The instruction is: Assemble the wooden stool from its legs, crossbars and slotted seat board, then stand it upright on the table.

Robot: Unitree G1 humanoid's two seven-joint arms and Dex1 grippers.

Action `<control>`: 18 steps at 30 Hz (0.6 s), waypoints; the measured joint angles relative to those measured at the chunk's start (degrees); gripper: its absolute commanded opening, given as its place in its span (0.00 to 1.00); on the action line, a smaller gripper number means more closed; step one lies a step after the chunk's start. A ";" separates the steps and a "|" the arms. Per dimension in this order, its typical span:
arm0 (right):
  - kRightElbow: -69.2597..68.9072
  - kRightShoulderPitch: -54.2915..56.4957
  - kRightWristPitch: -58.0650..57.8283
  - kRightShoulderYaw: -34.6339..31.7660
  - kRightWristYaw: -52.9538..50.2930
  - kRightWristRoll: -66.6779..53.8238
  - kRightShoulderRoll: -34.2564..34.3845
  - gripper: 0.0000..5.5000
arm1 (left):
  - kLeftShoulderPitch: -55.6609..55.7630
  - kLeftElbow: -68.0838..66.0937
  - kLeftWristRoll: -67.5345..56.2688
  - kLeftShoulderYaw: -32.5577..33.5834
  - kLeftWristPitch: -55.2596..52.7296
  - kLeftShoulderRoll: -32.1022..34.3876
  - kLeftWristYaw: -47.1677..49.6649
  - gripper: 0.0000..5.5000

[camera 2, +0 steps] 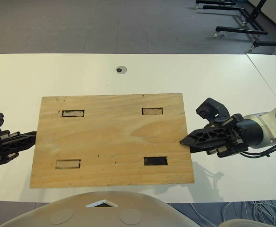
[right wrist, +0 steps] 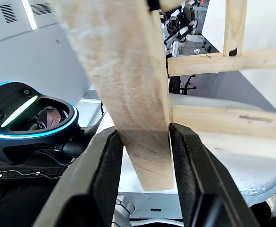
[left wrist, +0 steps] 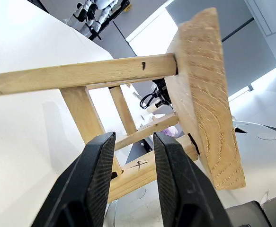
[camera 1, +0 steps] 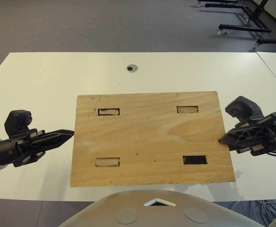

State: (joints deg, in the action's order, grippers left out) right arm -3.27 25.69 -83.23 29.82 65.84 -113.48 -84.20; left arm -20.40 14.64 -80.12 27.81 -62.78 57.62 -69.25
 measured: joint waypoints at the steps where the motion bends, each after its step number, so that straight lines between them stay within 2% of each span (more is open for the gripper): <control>1: 0.69 -0.53 1.06 0.51 -2.48 -0.13 1.90 0.26 | 0.30 -0.28 0.00 0.19 -0.02 -0.26 0.07 0.26; 4: -0.73 -4.45 5.09 -6.35 -7.14 -0.28 8.11 0.26 | 0.72 -0.55 0.44 0.20 -0.01 -0.60 0.08 0.26; 7: -4.17 -9.06 10.93 -13.19 -13.06 -0.28 14.41 0.41 | 0.71 -0.66 0.57 0.20 0.00 -0.85 0.04 0.36; 11: -8.46 -14.63 19.01 -21.50 -25.26 -0.28 22.88 0.55 | 0.48 -1.53 1.89 0.78 0.36 -2.50 1.23 0.47; 13: -9.08 -16.35 20.27 -25.82 -32.03 -0.27 27.27 0.63 | -1.20 -1.50 2.58 3.32 1.90 -5.07 2.28 0.53; 14: -9.12 -17.03 20.44 -28.05 -35.55 -0.27 29.25 0.64 | -2.41 -1.46 2.94 5.01 2.98 -6.67 2.48 0.55; 16: -8.28 -18.31 18.57 -31.38 -37.06 -0.26 29.46 0.64 | -4.30 -1.42 4.27 7.97 4.86 -8.85 2.60 0.61; 18: -5.68 -20.42 13.61 -35.13 -34.43 0.04 24.37 0.64 | -6.48 -1.83 4.74 11.67 6.39 -10.64 2.69 0.66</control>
State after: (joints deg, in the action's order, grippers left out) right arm -8.95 5.27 -69.61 -5.32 31.41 -113.44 -59.83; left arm -26.88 12.81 -75.38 39.48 -56.39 46.98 -66.56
